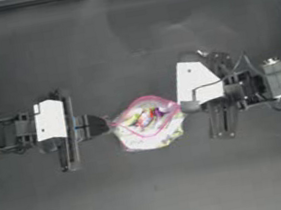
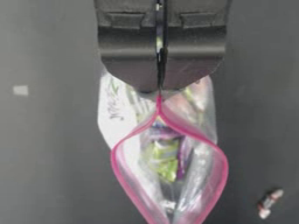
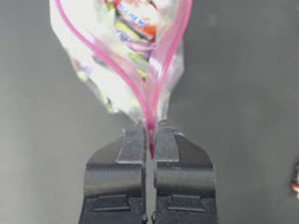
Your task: Put candy in bag
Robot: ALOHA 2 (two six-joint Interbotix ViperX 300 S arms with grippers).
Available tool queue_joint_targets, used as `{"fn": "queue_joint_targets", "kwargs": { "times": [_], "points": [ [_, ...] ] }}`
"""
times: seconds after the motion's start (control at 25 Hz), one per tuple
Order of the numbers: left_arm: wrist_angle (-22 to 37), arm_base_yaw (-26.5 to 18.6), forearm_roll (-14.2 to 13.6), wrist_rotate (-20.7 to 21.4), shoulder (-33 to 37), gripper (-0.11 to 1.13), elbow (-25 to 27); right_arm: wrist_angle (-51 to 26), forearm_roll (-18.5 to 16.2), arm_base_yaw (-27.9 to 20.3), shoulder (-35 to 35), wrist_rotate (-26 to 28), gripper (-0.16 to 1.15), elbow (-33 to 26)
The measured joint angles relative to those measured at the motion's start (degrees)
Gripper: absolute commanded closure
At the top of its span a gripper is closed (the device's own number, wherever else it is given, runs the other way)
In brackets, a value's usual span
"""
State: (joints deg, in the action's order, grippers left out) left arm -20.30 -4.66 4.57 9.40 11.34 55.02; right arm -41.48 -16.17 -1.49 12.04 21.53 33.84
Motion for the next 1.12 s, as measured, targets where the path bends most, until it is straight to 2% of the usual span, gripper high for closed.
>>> {"fn": "queue_joint_targets", "kwargs": {
  "times": [0.44, 1.12],
  "points": [
    [-0.97, -0.09, 0.09, 0.09, -2.2, 0.97, 0.0, 4.22, 0.0, -0.18, -2.81, 0.53, 0.94, 1.23],
    [-7.03, -0.18, 0.18, 0.09, -8.61, 0.97, 0.0, 10.02, 0.0, -1.41, -5.54, 1.23, 0.94, 3.43]
  ]
}}
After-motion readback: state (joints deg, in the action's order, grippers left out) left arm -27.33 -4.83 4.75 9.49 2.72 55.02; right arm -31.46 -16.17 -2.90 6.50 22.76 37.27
